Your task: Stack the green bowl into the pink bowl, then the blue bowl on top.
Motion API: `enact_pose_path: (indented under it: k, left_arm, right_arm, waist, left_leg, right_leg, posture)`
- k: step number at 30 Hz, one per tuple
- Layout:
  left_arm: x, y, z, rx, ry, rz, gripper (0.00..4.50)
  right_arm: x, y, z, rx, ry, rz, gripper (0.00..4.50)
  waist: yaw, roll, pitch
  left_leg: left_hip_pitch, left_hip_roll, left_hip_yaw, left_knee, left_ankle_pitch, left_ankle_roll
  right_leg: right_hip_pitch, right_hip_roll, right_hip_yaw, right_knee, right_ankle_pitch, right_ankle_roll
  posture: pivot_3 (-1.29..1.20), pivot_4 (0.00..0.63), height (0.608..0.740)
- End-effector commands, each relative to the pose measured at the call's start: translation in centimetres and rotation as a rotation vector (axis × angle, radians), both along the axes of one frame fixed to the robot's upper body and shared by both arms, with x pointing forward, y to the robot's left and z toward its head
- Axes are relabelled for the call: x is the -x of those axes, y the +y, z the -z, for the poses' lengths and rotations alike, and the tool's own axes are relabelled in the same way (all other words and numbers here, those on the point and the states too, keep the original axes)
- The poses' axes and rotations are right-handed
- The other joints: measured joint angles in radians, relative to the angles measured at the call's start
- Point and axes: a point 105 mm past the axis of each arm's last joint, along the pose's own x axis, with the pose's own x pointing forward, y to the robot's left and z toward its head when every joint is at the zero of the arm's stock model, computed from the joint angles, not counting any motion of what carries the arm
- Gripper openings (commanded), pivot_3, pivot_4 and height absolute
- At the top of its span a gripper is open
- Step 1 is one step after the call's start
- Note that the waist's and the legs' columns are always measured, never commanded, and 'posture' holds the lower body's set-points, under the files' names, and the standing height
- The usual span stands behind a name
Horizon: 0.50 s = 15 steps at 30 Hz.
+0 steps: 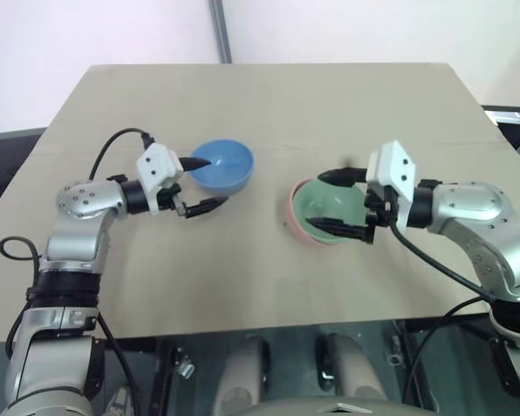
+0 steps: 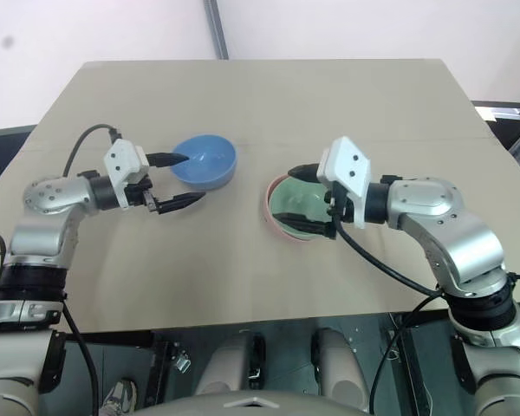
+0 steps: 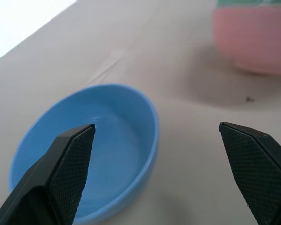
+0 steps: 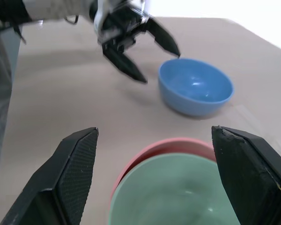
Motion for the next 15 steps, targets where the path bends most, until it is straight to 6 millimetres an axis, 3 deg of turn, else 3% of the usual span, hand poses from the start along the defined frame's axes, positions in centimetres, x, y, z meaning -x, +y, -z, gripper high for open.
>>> enact_pose_path:
  k: [1, 4, 11, 15]
  left_arm:
    - [-1.0, -0.4, -1.8, -0.072, -0.103, 0.012, 4.50]
    - [-1.4, -1.1, -2.3, -0.063, -0.114, 0.042, 4.50]
    - [-1.4, -1.4, -1.8, -0.038, -0.093, 0.064, 4.50]
    - [-1.1, -1.5, -1.9, -0.010, -0.093, 0.070, 4.50]
  right_arm:
    - [0.0, -1.9, -1.2, -0.029, -0.052, 0.101, 4.19]
    - [-0.6, -3.7, -0.7, -0.023, -0.054, 0.196, 4.19]
    - [-1.0, -4.9, 0.0, -0.040, -0.048, 0.267, 4.19]
    - [-2.2, -5.4, 2.6, -0.109, 0.021, 0.299, 4.19]
  waist:
    - [0.001, 0.000, 0.000]
    - [0.004, -0.001, 0.000]
    - [-0.005, -0.001, 0.000]
    - [-0.003, -0.003, -0.002]
  left_leg:
    - [0.000, 0.000, 0.000, 0.000, 0.000, 0.000]
    - [-0.001, -0.001, 0.000, 0.000, 0.000, 0.000]
    - [-0.001, 0.000, 0.000, 0.000, 0.000, 0.000]
    - [0.000, 0.000, -0.001, 0.000, 0.000, 0.000]
  right_leg:
    - [0.000, 0.000, 0.000, 0.000, 0.000, 0.000]
    - [0.000, -0.001, 0.000, -0.001, 0.000, 0.000]
    - [0.000, 0.001, 0.001, 0.000, 0.000, 0.001]
    - [0.000, 0.002, 0.000, 0.000, 0.000, 0.001]
  posture:
    - [0.00, 0.150, 0.740]
    - [0.00, 0.150, 0.740]
    - [0.00, 0.150, 0.740]
    - [0.00, 0.150, 0.740]
